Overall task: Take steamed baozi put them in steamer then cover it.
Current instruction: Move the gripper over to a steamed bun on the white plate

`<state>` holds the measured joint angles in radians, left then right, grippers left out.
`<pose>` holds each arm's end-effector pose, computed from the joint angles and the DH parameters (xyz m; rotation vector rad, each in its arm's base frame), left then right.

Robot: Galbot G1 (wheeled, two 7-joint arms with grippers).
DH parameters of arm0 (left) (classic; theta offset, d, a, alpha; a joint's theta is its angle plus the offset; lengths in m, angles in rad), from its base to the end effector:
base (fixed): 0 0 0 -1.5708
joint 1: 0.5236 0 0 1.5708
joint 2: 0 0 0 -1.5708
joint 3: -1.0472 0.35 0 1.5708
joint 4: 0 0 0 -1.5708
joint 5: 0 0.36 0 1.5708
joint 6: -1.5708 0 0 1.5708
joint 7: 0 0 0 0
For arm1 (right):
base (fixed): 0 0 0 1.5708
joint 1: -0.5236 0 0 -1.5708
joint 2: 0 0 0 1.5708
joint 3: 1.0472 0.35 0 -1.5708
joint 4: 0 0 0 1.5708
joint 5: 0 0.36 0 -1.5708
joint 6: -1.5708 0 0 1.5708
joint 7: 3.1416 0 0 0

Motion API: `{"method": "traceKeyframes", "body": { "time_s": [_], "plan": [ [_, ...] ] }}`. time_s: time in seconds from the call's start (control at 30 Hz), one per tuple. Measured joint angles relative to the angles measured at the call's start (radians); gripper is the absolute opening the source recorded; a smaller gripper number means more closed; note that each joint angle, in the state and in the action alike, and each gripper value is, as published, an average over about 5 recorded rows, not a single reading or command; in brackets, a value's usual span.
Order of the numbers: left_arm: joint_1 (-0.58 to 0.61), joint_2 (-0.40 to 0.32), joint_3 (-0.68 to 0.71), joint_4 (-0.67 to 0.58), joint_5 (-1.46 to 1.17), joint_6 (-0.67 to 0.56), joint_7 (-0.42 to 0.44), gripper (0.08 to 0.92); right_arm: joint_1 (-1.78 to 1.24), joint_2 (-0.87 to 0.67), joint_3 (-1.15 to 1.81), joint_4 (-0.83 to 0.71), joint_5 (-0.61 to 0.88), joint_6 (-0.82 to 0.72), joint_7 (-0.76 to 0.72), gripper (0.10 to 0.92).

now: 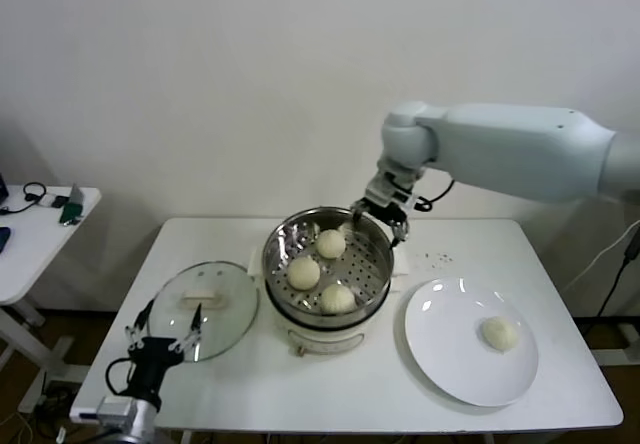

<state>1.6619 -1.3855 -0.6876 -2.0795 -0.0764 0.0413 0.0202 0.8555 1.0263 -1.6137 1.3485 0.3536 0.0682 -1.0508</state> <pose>0.1599 0.0826 -0.3114 0.0401 -2.9998 -0.2486 0.5537 0.0310 -0.0085 1.6938 -0.9851 1.8732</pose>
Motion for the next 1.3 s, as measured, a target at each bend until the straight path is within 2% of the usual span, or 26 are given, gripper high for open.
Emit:
{"method": "traceKeyframes", "body": {
  "time_s": [0.23,0.57,0.9,1.3],
  "plan": [
    [-0.005,0.002,0.007,0.0,0.01,0.002,0.0,0.823,0.009,-0.143,-0.032,0.045,0.054,-0.154,0.061,0.823],
    [0.002,-0.004,0.007,-0.008,0.019,0.005,-0.002,0.823,-0.091,-0.358,0.005,0.099,0.03,-0.287,0.09,0.823],
    [0.014,-0.012,0.002,-0.014,0.03,0.008,-0.005,0.823,-0.318,-0.506,0.146,0.089,-0.081,-0.315,0.06,0.823],
    [0.026,-0.016,-0.006,-0.014,0.033,0.01,-0.007,0.823,-0.588,-0.555,0.348,0.024,-0.21,-0.307,0.044,0.823]
  ]
}}
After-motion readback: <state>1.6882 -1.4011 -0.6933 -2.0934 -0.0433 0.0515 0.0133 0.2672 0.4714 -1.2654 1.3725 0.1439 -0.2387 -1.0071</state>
